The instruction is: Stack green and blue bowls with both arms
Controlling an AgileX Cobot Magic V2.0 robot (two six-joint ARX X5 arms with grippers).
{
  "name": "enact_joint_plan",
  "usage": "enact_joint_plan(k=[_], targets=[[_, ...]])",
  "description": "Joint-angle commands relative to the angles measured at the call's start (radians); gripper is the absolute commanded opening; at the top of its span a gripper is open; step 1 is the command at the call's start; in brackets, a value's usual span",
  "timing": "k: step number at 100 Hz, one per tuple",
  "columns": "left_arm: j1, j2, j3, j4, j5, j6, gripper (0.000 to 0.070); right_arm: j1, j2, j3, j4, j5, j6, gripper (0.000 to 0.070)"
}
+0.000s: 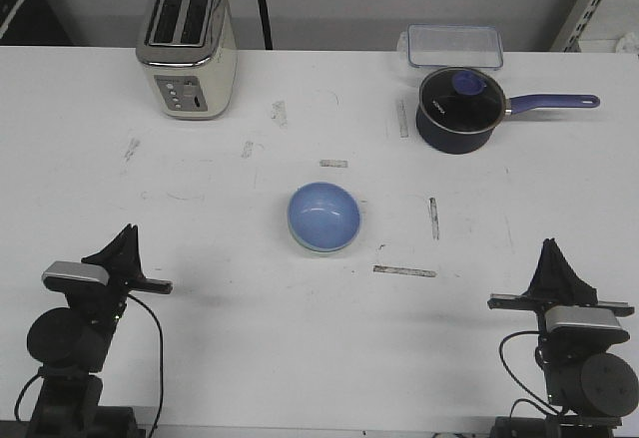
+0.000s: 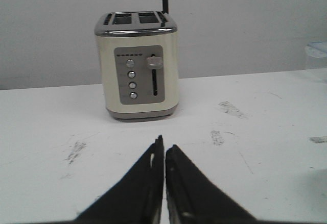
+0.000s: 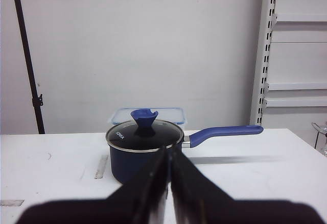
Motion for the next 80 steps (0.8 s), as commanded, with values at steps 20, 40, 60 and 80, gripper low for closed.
enact_joint_plan(k=[20, 40, 60, 80], targets=[[0.002, -0.135, 0.007, -0.081, -0.039, 0.001, 0.0001, 0.001, -0.001, 0.005, 0.013, -0.003, 0.01, 0.0003], [0.002, -0.208, 0.008, -0.078, -0.04, 0.002, 0.0001, 0.001, -0.001, 0.005, 0.013, -0.003, 0.01, 0.0003], [0.002, -0.237, 0.008, -0.079, -0.04, 0.001, 0.0001, 0.001, -0.001, 0.005, 0.013, -0.003, 0.01, 0.0003], [0.002, -0.237, 0.007, -0.079, -0.04, 0.002, 0.0001, 0.001, -0.001, 0.005, 0.013, -0.003, 0.01, 0.0003]])
